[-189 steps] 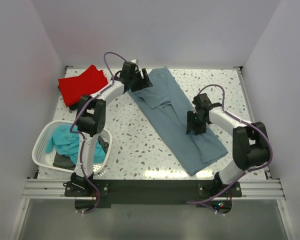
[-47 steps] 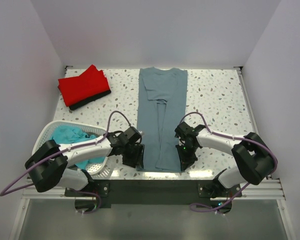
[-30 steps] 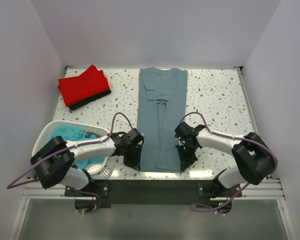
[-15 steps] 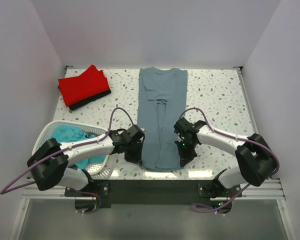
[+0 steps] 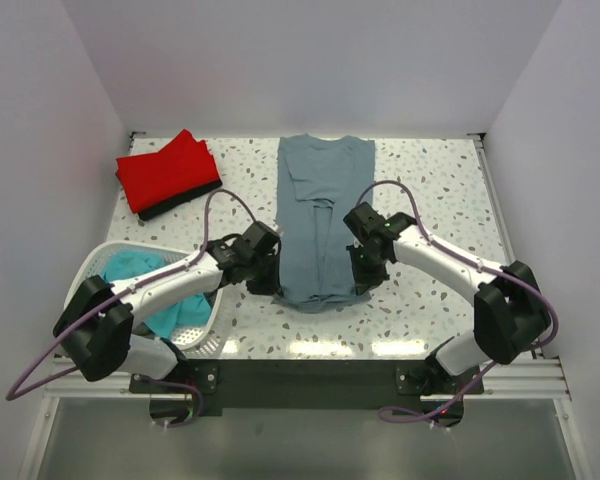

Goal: Fold and stack the t-shirts
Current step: Fold the tshirt

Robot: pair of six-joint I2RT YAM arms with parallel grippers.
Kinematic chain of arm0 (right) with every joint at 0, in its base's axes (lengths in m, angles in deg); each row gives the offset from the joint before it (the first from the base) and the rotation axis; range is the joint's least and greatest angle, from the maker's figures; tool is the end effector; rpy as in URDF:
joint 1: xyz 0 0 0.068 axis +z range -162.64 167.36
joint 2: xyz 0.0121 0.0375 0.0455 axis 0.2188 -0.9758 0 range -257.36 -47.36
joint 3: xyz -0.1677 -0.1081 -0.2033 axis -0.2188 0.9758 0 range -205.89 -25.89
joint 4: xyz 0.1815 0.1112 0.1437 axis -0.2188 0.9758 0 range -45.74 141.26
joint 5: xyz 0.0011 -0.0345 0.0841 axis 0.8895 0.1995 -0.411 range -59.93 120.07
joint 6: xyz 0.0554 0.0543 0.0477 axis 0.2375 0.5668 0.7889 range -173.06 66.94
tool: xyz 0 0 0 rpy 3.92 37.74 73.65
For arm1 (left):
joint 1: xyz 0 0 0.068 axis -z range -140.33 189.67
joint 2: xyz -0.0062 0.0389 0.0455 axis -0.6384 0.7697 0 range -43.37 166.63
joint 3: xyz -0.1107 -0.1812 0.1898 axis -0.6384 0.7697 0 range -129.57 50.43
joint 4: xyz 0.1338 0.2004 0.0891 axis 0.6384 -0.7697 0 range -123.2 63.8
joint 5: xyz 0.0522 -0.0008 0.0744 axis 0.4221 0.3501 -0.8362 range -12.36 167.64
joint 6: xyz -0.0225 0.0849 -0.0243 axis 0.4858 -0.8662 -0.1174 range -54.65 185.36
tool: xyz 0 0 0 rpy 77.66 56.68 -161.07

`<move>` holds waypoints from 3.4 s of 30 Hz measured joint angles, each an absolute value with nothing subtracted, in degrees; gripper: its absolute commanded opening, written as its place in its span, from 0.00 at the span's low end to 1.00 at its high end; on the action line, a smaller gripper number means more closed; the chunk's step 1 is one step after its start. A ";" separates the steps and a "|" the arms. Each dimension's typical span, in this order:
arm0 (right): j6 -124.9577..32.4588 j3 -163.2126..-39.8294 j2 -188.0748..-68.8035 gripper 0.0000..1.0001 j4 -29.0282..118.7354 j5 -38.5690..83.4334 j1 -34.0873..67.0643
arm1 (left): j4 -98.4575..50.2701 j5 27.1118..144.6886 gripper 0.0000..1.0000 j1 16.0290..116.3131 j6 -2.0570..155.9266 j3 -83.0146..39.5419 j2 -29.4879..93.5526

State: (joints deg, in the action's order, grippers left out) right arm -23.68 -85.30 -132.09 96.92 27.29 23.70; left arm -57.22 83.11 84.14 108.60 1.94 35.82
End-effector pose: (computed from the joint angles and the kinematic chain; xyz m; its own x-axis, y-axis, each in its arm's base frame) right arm 0.2149 0.1630 0.1883 -0.9809 -0.1132 -0.1582 -0.1362 0.9802 0.1435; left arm 0.1935 -0.2009 0.1773 -0.9577 -0.0157 -0.2875 0.1008 0.9171 -0.3857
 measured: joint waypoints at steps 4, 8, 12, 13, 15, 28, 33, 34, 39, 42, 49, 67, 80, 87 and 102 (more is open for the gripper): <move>-23.72 -88.61 -135.89 0.00 95.85 28.84 22.04 | -56.55 82.83 0.00 81.41 107.53 0.39 37.31; -24.07 -92.34 -139.41 0.00 94.85 30.72 20.27 | -54.97 82.26 0.00 80.05 106.46 -1.86 39.63; -24.40 -95.38 -141.62 0.00 93.36 32.12 18.04 | -53.84 80.69 0.00 79.09 106.02 -4.31 42.38; -24.57 -96.04 -142.08 0.00 92.94 32.29 17.43 | -53.68 80.14 0.00 78.98 106.00 -4.85 42.93; -24.97 -97.39 -143.28 0.00 92.42 32.62 16.25 | -53.14 78.76 0.00 78.65 105.98 -5.86 44.02; -28.11 -108.10 -152.50 0.00 90.91 35.00 11.94 | -49.25 74.55 0.00 74.13 103.07 -14.41 52.28; -29.03 -112.63 -155.80 0.00 90.91 35.09 10.74 | -48.50 74.68 0.00 71.44 101.98 -16.20 54.40; -29.16 -113.30 -156.30 0.00 90.96 35.09 10.61 | -48.37 74.94 0.00 70.96 101.69 -16.79 55.08; -29.86 -116.84 -159.19 0.00 91.17 35.15 9.91 | -46.95 76.73 0.00 68.84 100.62 -20.02 59.61; -30.19 -118.02 -159.74 0.00 91.59 35.29 9.60 | -46.73 77.82 0.00 68.12 99.99 -21.77 61.94; -30.23 -119.93 -161.00 0.00 92.07 35.40 8.95 | -46.71 78.57 0.00 67.35 99.18 -24.00 64.13; -31.90 -123.95 -161.09 0.58 93.67 35.44 8.31 | -46.25 75.92 0.73 66.09 98.70 -23.83 61.22; -31.11 -104.45 -146.38 0.54 91.02 32.95 8.29 | -42.69 78.09 0.73 66.04 99.86 -10.52 52.26; -30.15 -95.01 -141.77 0.48 89.10 31.37 8.29 | -40.42 80.21 0.73 66.22 102.24 -3.74 48.39; -29.19 -89.15 -141.20 0.46 83.55 29.06 8.29 | -39.78 80.69 0.72 68.84 104.36 -0.07 48.13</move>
